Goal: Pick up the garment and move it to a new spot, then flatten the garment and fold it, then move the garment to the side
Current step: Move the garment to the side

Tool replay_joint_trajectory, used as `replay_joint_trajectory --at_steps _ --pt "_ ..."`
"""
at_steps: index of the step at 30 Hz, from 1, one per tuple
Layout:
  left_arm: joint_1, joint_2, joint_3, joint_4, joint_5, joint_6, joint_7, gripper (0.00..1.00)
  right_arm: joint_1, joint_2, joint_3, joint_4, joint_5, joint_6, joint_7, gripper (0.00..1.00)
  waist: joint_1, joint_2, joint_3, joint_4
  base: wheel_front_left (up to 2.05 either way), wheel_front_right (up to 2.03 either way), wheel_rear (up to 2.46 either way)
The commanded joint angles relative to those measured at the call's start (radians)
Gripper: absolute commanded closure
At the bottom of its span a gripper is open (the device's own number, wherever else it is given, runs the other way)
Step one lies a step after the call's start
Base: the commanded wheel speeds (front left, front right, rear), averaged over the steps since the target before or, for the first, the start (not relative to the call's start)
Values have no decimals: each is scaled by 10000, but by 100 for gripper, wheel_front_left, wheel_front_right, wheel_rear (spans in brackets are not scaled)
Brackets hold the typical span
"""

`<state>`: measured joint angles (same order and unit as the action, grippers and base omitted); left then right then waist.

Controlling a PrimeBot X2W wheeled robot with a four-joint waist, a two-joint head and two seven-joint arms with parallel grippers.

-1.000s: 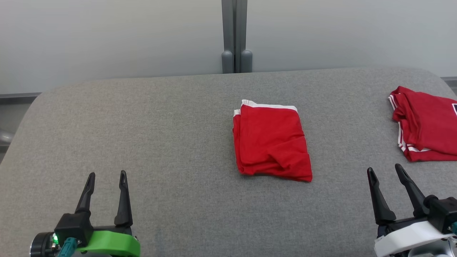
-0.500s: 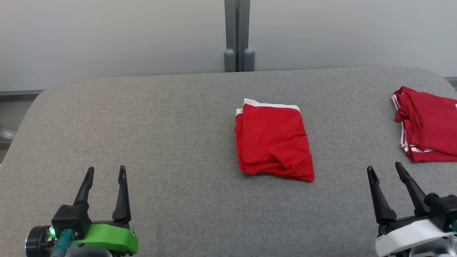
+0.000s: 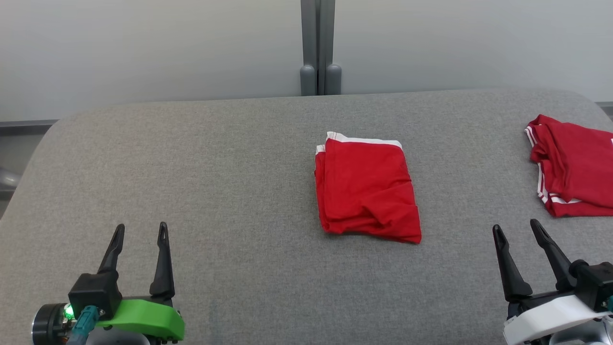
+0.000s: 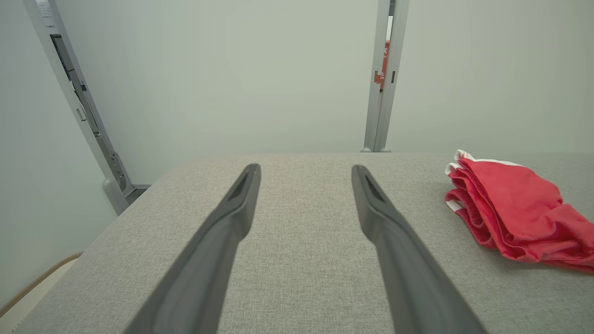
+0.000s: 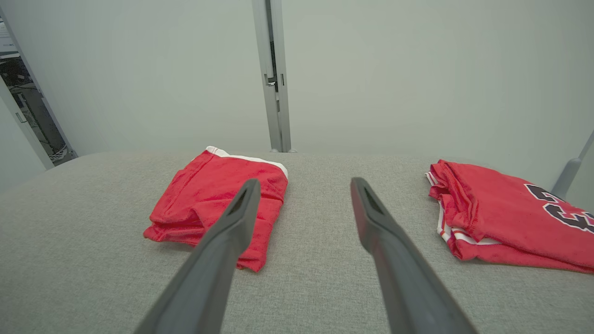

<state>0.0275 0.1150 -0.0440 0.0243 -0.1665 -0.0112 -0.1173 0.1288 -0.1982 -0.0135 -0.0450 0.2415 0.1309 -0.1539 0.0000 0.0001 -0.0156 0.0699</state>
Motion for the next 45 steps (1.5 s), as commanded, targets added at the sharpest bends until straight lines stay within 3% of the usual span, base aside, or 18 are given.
replay_joint_trajectory --at_steps 1,16,26,36,45 --pt "156 98 -9 -41 -24 41 2 0 71 -19 1 -4 -27 -8 21 0 0 -1 2 -3 0 0 0" --pt "222 173 -77 -17 -145 127 -44 0 -77 20 109 240 5 -8 -36 0 0 -1 -9 25 0 0 0" --pt "-79 150 -239 79 -134 175 -131 0 -1647 -543 864 1080 -124 -8 -96 0 0 -1 214 249 0 0 0" --pt "-671 -34 -594 209 -3 293 -374 0 -4733 -1355 2147 3115 74 -8 -225 0 0 -1 1176 744 0 0 0" --pt "-1316 -219 -983 318 105 406 -612 0 -6570 -1556 3032 5637 528 -8 -399 0 0 -1 2093 1263 0 0 0"
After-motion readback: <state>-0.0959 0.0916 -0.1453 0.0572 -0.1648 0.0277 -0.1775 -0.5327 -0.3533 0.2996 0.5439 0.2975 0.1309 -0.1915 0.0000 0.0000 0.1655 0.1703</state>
